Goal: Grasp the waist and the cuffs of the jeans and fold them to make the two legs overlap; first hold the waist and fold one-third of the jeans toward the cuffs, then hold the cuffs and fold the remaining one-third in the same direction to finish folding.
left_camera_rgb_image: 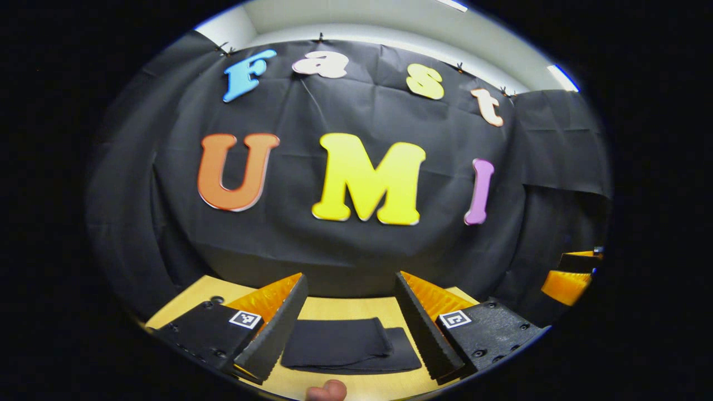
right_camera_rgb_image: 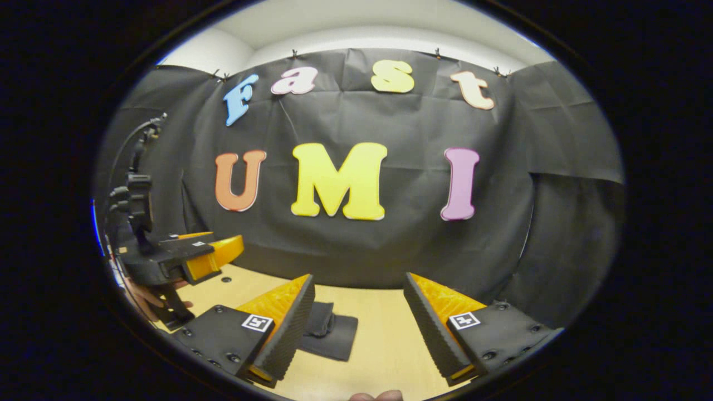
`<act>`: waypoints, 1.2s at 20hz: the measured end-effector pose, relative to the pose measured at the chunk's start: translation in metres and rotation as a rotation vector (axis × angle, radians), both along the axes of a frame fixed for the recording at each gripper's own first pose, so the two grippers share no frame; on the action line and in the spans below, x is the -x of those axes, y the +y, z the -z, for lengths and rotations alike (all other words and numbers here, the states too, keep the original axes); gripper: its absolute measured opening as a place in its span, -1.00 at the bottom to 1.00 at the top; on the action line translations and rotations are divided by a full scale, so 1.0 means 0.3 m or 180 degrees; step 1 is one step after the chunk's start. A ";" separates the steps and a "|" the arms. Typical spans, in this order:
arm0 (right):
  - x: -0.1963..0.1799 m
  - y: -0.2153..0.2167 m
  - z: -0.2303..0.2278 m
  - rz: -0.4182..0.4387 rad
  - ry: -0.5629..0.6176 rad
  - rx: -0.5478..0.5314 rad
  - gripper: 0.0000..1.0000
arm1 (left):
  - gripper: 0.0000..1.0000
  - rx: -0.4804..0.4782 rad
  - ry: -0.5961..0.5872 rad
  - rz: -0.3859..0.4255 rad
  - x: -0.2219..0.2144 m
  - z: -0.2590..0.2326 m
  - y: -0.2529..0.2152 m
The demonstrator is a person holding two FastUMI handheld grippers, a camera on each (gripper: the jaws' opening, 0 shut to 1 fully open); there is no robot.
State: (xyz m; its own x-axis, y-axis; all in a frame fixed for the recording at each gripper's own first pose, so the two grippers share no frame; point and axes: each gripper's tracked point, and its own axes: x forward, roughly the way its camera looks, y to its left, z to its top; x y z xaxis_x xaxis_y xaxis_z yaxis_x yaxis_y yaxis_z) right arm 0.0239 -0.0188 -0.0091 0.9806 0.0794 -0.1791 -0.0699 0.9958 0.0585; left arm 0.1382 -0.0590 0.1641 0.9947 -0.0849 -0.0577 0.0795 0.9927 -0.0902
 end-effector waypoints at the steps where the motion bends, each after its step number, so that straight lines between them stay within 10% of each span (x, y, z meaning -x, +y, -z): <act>1: -0.025 0.022 -0.035 0.0049 -0.0106 0.0024 0.86 | 1.00 -0.0051 -0.0078 -0.0069 0.011 -0.044 0.050; 4: -0.046 0.170 -0.099 -0.0083 -0.0291 -0.0023 0.87 | 0.75 -0.0155 -0.0245 -0.0129 0.076 -0.152 0.123; 24: -0.018 0.257 -0.151 -0.0131 -0.0409 -0.0158 0.89 | 0.96 -0.0290 -0.0299 -0.0568 0.222 -0.180 0.220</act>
State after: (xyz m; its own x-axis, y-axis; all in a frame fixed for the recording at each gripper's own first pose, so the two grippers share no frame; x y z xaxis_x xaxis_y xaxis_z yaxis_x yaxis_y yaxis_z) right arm 0.0293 0.0582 0.0361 0.9910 0.1256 -0.0472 -0.1206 0.9881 0.0957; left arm 0.0715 0.0070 0.2181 0.9949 0.0943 0.0364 -0.0943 0.9955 0.0002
